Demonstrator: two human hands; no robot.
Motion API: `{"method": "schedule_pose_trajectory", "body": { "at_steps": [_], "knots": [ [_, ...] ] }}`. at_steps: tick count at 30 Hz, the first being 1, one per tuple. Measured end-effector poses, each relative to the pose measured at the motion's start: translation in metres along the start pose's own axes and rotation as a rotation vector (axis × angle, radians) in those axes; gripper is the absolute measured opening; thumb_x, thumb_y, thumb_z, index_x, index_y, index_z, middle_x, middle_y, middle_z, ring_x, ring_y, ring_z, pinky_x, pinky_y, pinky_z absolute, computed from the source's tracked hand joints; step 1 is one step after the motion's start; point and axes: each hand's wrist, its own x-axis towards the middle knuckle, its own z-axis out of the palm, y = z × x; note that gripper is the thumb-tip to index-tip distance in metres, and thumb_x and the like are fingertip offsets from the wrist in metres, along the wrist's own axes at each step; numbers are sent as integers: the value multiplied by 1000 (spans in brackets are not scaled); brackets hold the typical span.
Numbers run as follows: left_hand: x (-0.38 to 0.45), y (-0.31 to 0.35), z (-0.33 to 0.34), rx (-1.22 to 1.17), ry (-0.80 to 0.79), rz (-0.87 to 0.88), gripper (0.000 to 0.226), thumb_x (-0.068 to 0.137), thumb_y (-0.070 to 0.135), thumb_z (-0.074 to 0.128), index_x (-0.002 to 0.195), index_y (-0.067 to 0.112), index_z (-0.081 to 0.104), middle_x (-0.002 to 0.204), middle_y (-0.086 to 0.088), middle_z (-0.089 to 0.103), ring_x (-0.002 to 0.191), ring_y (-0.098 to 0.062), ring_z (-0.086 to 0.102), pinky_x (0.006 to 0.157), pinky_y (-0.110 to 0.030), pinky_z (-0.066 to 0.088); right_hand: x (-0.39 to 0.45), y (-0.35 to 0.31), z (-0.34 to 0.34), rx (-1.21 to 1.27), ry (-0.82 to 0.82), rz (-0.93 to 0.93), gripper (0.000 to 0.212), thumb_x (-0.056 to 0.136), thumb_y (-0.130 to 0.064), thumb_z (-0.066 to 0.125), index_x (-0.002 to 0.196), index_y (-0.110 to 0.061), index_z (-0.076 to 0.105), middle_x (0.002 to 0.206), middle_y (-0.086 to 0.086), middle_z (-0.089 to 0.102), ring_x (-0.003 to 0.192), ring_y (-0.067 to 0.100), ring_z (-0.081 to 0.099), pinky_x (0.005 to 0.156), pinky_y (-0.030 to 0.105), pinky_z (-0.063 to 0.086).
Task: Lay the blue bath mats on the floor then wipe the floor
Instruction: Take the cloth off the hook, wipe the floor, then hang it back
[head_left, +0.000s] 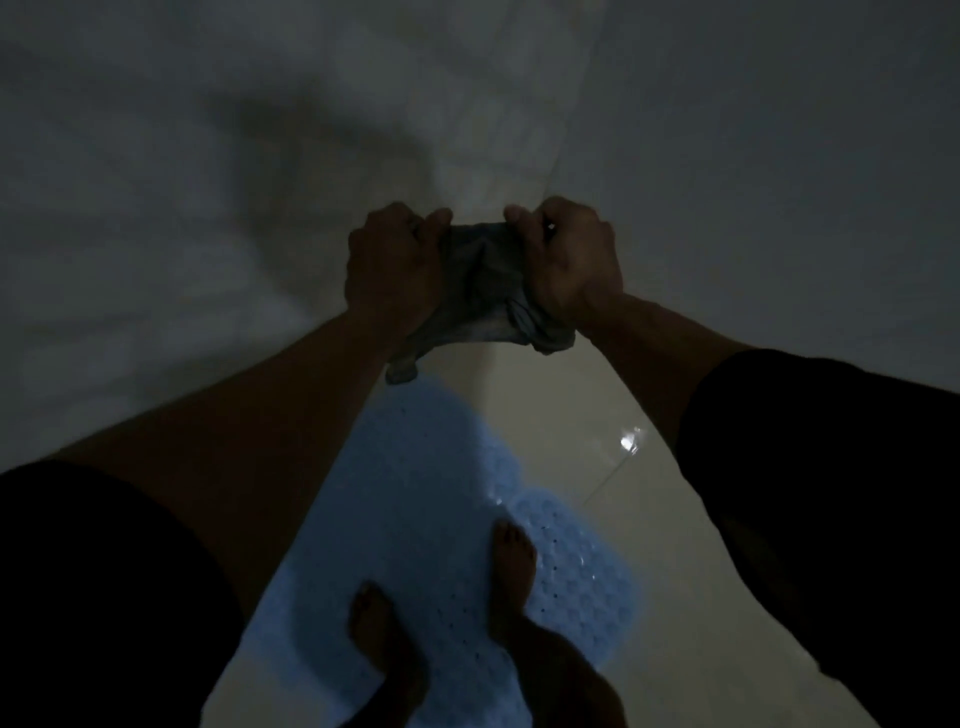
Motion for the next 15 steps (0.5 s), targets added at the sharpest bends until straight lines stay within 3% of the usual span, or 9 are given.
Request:
{"method": "schedule_pose_trajectory", "body": {
  "at_steps": [3,7,13,15],
  "knots": [
    [0,55,-48,-5,57,44,46,103,41,50,72,6,48,62,-4,39,67,-27,47,67,-40,39,7,-46,-52,-3,-10,-27,41,97,-51,51,77,-15,58,81,5,62,90,31,61,76,38,47],
    [6,124,-110,-58,148,73,46,101,41,53,81,0,60,79,-18,58,77,-31,58,74,-41,47,24,-113,-114,-30,-5,-107,39,98,-51,50,77,-19,57,81,1,58,89,27,59,73,33,41],
    [3,204,-212,-81,297,130,41,101,40,53,77,7,57,77,-8,55,72,-24,52,64,-28,34,36,-217,-185,-6,55,-268,44,97,-55,48,85,-16,64,82,2,63,88,27,61,77,43,52],
    [-4,225,-245,-96,352,120,41,100,43,55,79,8,60,76,-8,59,72,-26,57,65,-30,39,33,-248,-205,10,82,-304,45,95,-59,47,84,-18,63,85,4,65,88,28,61,76,44,53]
  ]
}}
